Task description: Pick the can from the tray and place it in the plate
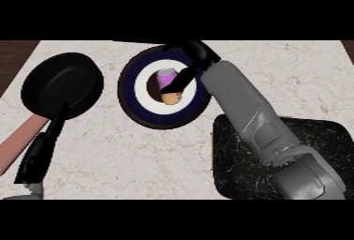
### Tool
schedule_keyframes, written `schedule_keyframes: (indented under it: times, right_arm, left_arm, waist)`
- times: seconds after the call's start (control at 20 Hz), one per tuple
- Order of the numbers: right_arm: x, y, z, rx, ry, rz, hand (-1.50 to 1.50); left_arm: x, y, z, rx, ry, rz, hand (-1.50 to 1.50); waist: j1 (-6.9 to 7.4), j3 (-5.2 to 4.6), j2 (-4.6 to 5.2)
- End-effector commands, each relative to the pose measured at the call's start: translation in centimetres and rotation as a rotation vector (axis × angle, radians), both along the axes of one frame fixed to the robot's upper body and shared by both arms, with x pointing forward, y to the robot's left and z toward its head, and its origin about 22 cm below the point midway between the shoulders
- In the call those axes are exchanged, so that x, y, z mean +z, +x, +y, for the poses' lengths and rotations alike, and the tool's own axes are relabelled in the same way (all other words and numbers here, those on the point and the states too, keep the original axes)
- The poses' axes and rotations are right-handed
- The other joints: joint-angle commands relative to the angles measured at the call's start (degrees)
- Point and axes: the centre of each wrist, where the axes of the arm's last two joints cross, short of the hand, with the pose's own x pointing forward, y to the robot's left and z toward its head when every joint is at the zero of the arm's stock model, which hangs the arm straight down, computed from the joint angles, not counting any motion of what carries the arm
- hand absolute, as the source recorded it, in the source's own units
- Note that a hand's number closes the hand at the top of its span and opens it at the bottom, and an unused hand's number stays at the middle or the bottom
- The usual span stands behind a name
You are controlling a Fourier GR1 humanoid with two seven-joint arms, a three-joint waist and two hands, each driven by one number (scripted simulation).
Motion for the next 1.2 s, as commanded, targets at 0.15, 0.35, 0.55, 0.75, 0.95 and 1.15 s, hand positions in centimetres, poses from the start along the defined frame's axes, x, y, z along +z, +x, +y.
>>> schedule_keyframes:
  times: [0.15,0.35,0.55,0.75,0.95,1.15]
  right_arm:
    - [0.0,0.2,-0.6,-0.159,0.269,0.07,-1.5]
    - [0.7,1.4,-5.4,-0.244,0.354,0.136,-1.5]
    - [0.0,1.6,-9.8,-0.23,0.523,0.19,-1.5]
    - [-0.7,1.5,-13.8,-0.222,0.565,0.172,-1.5]
    - [-1.6,1.0,-17.0,-0.212,0.574,0.107,-1.5]
    - [-0.9,1.0,-18.8,-0.23,0.545,0.069,-1.5]
  left_arm:
    - [-0.4,-0.3,-0.7,0.028,-0.01,-0.016,0.0]
    - [-0.1,-0.1,0.9,0.03,-0.009,0.003,0.0]
    - [-0.1,-0.7,0.5,0.02,0.013,-0.008,0.0]
    - [0.9,1.2,0.4,-0.006,-0.021,-0.025,0.0]
    - [0.3,0.5,-0.3,-0.004,-0.002,-0.035,0.0]
    - [0.8,0.5,0.0,-0.014,-0.004,-0.043,0.0]
  waist:
    - [-1.62,0.03,0.04]
    - [-1.85,0.02,0.24]
    - [-1.26,0.12,0.48]
    - [-0.37,0.15,1.43]
    - [0.55,0.21,1.73]
    - [1.77,0.24,2.01]
